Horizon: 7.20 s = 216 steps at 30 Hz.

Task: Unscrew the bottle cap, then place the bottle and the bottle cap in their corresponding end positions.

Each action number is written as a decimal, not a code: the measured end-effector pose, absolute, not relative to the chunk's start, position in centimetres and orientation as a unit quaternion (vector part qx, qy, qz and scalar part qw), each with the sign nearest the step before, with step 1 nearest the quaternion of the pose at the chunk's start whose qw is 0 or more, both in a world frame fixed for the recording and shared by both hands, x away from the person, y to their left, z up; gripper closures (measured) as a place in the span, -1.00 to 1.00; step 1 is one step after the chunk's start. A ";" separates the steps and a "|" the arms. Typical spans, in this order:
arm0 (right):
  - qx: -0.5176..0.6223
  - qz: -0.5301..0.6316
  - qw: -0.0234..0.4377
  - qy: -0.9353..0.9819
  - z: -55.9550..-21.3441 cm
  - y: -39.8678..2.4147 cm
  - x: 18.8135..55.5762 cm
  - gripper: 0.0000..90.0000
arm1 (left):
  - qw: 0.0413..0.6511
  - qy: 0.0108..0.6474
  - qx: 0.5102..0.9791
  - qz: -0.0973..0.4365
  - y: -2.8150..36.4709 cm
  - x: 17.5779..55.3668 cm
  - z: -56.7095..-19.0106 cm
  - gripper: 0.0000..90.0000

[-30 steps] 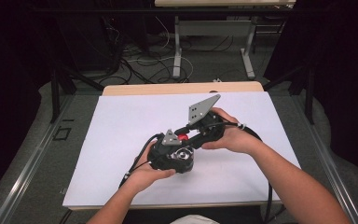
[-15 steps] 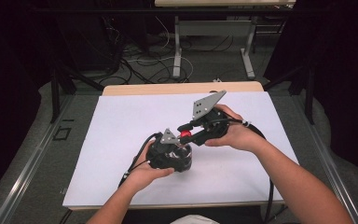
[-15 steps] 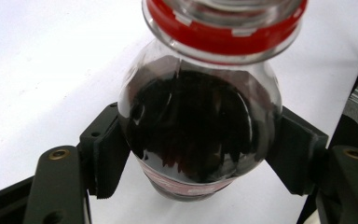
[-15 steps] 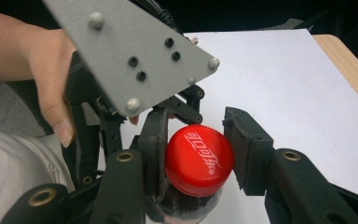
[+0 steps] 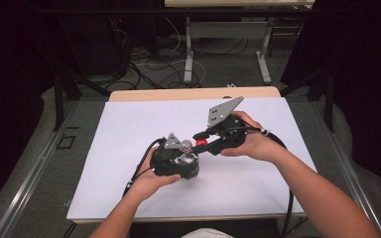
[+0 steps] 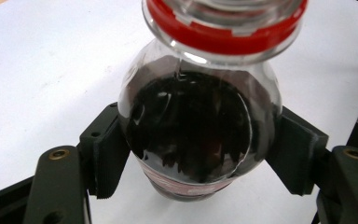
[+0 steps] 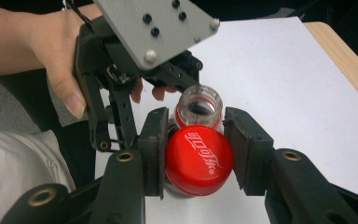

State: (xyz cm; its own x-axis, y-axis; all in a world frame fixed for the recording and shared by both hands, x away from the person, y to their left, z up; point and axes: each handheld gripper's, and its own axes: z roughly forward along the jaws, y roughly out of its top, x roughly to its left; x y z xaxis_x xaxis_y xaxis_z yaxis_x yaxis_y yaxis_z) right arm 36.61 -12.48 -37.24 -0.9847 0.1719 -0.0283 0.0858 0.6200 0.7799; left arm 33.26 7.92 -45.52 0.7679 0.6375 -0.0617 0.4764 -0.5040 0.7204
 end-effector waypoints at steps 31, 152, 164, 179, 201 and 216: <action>0.287 0.363 0.092 0.882 -42.8 -16.5 36.8 0.35 | 0.381 0.365 0.840 0.129 10.0 35.2 -44.5 -0.34; 0.324 0.348 0.049 0.878 -52.7 -11.3 37.4 0.35 | 0.419 0.446 0.785 0.103 10.6 38.9 -47.8 -0.99; 0.313 0.343 0.050 0.884 -54.4 -10.0 37.1 0.35 | 0.423 0.437 0.787 0.104 11.3 37.9 -47.7 -0.98; 0.304 0.338 0.053 0.889 -55.1 -9.8 37.0 0.29 | 0.425 0.447 0.781 0.099 12.0 37.8 -47.9 -0.98; 0.317 0.367 0.060 0.872 -53.2 -11.6 37.7 -0.15 | 0.420 0.461 0.775 0.103 12.9 38.2 -48.0 -0.98; 0.371 0.386 0.114 0.837 -49.7 -17.2 39.4 -0.47 | 0.412 0.477 0.768 0.109 14.3 38.5 -48.0 -0.98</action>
